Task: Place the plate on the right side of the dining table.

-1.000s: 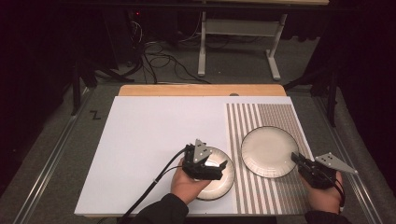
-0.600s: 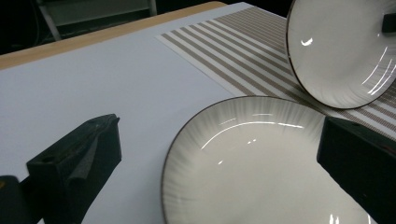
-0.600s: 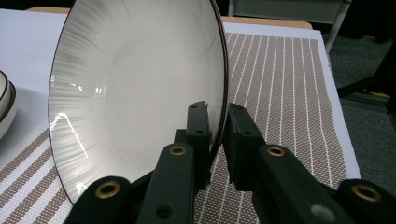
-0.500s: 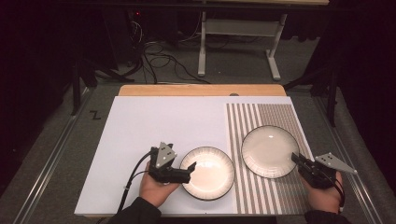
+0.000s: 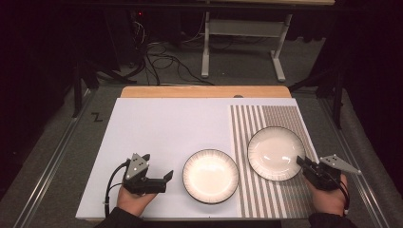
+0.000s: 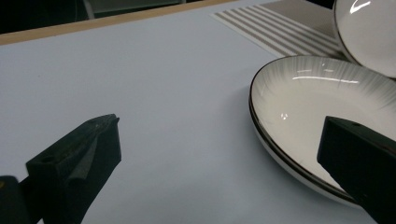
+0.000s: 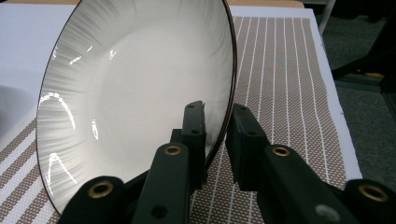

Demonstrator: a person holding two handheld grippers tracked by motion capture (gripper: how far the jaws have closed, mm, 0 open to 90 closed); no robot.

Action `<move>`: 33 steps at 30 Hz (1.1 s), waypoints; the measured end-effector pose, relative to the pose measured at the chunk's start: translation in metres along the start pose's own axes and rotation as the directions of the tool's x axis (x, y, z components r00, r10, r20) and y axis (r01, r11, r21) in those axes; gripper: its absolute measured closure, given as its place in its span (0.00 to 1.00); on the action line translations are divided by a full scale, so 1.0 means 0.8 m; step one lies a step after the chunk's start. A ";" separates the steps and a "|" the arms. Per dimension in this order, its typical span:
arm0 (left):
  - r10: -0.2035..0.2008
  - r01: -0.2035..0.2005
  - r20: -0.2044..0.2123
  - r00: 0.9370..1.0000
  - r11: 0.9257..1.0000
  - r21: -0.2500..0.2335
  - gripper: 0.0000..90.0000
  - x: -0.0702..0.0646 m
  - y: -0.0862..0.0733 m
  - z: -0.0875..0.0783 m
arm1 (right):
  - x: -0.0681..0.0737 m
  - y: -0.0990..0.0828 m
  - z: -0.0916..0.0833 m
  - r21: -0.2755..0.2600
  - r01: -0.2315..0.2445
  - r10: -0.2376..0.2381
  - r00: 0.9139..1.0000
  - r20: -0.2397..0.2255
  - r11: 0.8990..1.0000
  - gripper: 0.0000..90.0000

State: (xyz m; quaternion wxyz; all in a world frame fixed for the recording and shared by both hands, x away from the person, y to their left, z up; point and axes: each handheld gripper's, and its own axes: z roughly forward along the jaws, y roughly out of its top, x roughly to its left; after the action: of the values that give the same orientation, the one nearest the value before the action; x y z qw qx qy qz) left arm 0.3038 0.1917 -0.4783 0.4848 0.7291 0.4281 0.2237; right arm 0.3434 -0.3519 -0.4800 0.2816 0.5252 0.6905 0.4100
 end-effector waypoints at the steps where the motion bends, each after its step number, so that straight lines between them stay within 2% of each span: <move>1: 0.004 -0.004 0.002 1.000 1.000 -0.008 0.01 -0.001 0.001 -0.001 | -0.001 0.000 0.001 0.003 -0.005 0.005 1.000 -0.001 1.000 0.88; 3: 0.015 -0.015 0.003 1.000 1.000 -0.011 0.01 -0.001 0.001 -0.001 | -0.003 -0.001 0.003 0.009 -0.015 0.015 1.000 -0.001 1.000 0.88; 12: -0.003 0.003 -0.002 1.000 1.000 -0.010 0.01 0.004 -0.002 -0.001 | -0.013 -0.006 0.010 0.050 -0.066 0.066 0.998 0.000 0.997 0.85; 20: -0.009 0.009 -0.002 1.000 1.000 0.004 0.01 0.006 -0.003 0.000 | -0.016 -0.001 0.019 0.068 -0.079 0.079 0.997 -0.003 0.995 0.85; 22: -0.021 0.021 -0.006 1.000 1.000 -0.010 0.01 0.006 -0.003 0.000 | -0.018 0.001 0.024 0.070 -0.085 0.085 0.996 -0.002 0.994 0.85; 26: -0.031 0.031 -0.004 1.000 0.999 -0.029 0.01 0.003 -0.001 0.000 | -0.021 0.001 0.032 0.098 -0.105 0.104 0.994 0.019 0.990 0.83; 28: -0.023 0.023 -0.004 1.000 1.000 -0.020 0.01 0.002 -0.001 0.001 | -0.021 -0.001 0.037 0.120 -0.100 0.094 0.994 0.051 0.988 0.83; 33: -0.029 0.029 0.001 1.000 1.000 -0.002 0.01 0.004 -0.006 0.001 | -0.022 0.000 0.040 0.116 -0.101 0.092 0.993 0.078 0.988 0.84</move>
State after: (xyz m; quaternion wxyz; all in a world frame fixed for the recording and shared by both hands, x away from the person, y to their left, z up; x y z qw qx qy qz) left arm 0.3038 0.1947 -0.4833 0.4890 0.7224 0.4382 0.2166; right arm 0.3745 -0.3601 -0.4972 0.2540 0.5883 0.6771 0.3618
